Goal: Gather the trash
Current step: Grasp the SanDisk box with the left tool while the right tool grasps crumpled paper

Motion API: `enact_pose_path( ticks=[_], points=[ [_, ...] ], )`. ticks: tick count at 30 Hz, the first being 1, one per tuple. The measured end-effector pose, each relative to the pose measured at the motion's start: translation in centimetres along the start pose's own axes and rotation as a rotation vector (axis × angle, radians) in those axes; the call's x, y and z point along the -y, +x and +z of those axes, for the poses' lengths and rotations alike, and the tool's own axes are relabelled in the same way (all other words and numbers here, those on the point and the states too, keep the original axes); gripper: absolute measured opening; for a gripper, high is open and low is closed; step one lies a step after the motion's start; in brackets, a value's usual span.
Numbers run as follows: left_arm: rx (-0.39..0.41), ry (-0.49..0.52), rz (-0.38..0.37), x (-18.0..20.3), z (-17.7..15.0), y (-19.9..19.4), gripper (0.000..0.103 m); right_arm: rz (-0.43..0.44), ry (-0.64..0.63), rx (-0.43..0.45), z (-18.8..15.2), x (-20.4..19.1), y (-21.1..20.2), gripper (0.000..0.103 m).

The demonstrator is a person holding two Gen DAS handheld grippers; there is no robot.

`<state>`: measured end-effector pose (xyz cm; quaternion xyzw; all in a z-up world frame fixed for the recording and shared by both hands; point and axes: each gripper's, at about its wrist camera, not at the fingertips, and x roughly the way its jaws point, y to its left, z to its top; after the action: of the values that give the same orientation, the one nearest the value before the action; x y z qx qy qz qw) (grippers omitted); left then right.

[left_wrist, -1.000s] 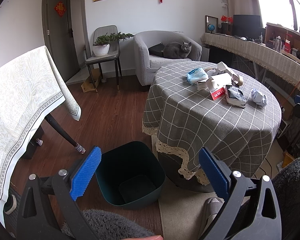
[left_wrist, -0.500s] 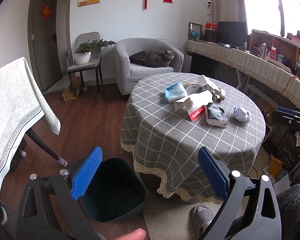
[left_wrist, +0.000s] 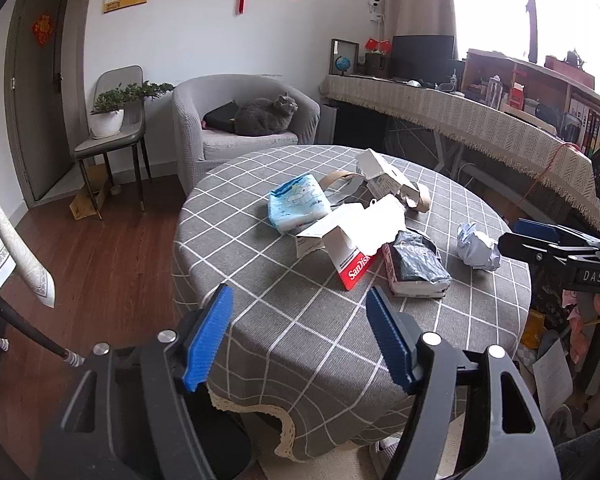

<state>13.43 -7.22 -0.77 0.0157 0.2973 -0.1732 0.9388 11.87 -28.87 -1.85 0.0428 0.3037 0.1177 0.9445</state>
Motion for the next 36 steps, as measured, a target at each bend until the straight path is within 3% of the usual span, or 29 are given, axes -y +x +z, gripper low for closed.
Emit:
enact_pose_path(
  ticks=[4,7,12,18,24,28,32,36],
  points=[
    [-0.028,0.007,-0.075,0.3,0.9,2.3,0.059,0.046,0.010,-0.003,0.6,0.1,1.6,0.088],
    [-0.047,0.003,-0.087,0.5,1.1,3.8,0.054,0.030,-0.013,-0.016,0.4,0.0,2.3,0.079],
    [-0.080,-0.009,-0.096,0.9,1.1,5.7,0.052,0.038,-0.012,-0.039,0.1,0.6,3.0,0.077],
    [-0.101,-0.097,-0.159,0.3,1.5,7.2,0.055,-0.004,-0.014,-0.064,-0.3,1.1,3.2,0.073],
    [-0.076,-0.172,-0.214,0.3,2.3,7.4,0.056,-0.035,0.008,-0.068,-0.7,1.7,3.9,0.073],
    [-0.063,-0.167,-0.224,1.1,2.7,7.8,0.044,-0.042,0.022,-0.069,-0.6,2.0,4.0,0.068],
    [-0.067,-0.163,-0.231,1.8,2.8,8.3,0.038,-0.053,0.012,-0.077,-0.9,2.2,4.1,0.065],
    [-0.049,-0.171,-0.221,1.9,3.0,8.3,0.031,-0.030,0.043,-0.061,-0.7,2.8,3.9,0.054]
  ],
)
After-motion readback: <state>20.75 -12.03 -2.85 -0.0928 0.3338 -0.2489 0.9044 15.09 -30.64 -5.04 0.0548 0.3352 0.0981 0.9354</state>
